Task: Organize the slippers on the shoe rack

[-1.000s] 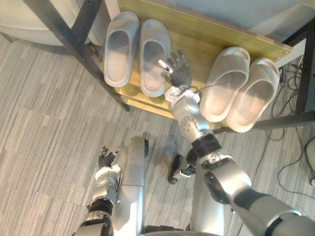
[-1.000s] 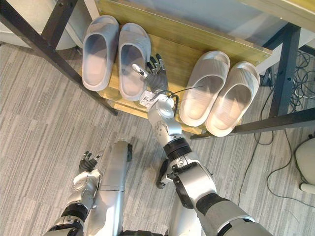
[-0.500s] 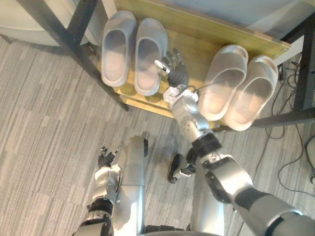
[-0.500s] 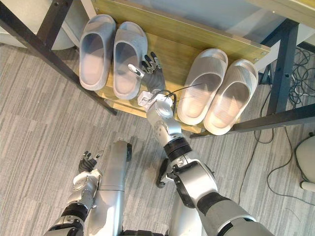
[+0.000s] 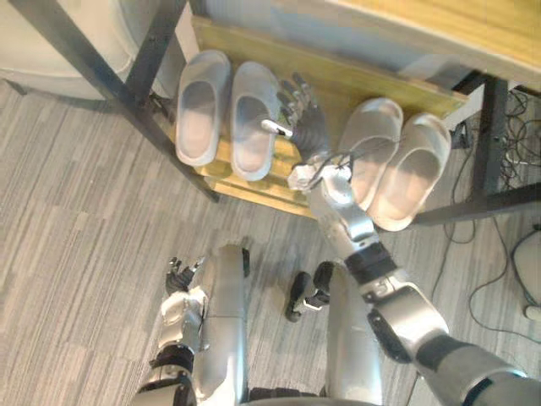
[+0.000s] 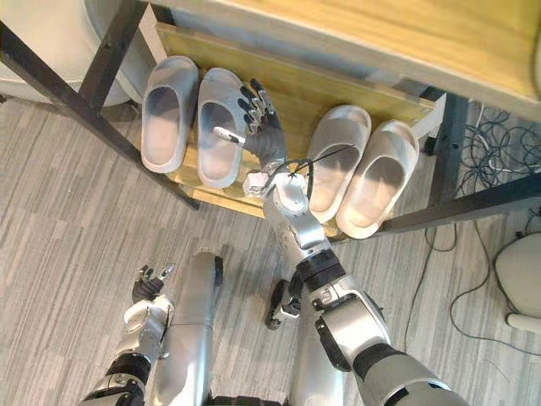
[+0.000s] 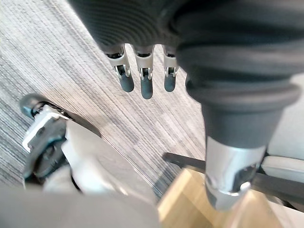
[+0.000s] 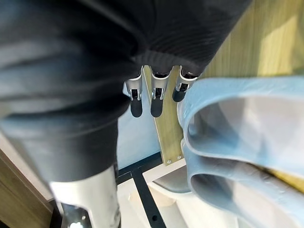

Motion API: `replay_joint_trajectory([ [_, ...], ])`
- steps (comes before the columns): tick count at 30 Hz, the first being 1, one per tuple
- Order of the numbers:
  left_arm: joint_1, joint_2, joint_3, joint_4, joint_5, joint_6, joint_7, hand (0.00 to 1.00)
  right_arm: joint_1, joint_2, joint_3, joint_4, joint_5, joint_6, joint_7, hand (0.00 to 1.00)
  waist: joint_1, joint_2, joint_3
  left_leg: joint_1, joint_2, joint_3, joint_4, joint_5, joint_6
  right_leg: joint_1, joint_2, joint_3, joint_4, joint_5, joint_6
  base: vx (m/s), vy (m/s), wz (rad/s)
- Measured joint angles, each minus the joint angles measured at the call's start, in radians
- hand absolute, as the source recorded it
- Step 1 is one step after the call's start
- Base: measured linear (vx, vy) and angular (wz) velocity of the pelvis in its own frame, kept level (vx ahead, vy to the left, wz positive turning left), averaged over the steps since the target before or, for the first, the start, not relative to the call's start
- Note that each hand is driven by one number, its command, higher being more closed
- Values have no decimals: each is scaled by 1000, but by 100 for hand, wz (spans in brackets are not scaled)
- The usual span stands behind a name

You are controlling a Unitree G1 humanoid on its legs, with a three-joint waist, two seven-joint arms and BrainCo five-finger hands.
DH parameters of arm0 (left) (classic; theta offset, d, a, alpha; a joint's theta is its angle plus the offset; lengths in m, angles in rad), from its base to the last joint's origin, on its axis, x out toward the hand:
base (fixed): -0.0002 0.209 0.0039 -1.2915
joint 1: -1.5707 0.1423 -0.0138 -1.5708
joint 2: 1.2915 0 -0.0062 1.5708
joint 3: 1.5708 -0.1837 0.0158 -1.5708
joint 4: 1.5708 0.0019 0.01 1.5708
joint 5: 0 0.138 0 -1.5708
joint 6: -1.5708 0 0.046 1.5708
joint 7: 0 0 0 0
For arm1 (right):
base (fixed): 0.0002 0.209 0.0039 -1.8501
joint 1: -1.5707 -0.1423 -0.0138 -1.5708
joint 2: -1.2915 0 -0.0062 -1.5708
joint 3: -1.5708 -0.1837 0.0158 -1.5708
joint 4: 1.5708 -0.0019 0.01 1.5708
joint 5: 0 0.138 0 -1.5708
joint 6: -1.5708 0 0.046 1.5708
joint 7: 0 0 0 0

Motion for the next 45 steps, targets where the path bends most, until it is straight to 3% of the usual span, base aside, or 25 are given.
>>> replay_joint_trajectory([
  [4,13,0,-43,1,14,1,-15,0,102,2,3,-62,-75,3,15,0,-13,-3,1,104,10,32,-74,6,9,94,7,12,-79,21,11,84,20,-8],
  [11,59,62,-233,67,71,-2,-52,0,394,-50,42,-148,-292,2,76,0,-50,-26,-17,392,4,104,-389,82,37,358,17,24,-402,136,34,103,72,-6],
  [15,115,77,-307,88,110,-1,-76,0,583,-85,36,-148,-417,3,103,0,-62,-40,-73,519,-7,134,-545,121,54,480,20,31,-570,193,55,135,95,-6],
  [22,230,89,-382,102,154,1,-114,0,817,-73,-24,-89,-557,5,133,0,-94,-42,-196,735,-49,186,-825,213,72,673,6,35,-836,286,88,144,53,-5],
  [32,304,75,-420,91,188,1,-119,0,912,-59,-99,205,-590,25,149,0,-99,2,-292,917,-79,188,-1121,353,78,822,11,19,-1061,393,98,30,0,2],
  [39,367,76,-459,-46,189,-4,-111,0,930,-33,-154,330,-581,29,135,0,-99,11,-319,956,-85,160,-1226,429,83,849,19,1,-1116,428,95,-82,-19,9],
  [45,426,74,-477,-220,190,-14,-110,0,932,-29,-163,389,-560,30,108,0,-95,25,-334,969,-89,145,-1281,458,88,850,21,-5,-1135,442,103,-77,0,6],
])
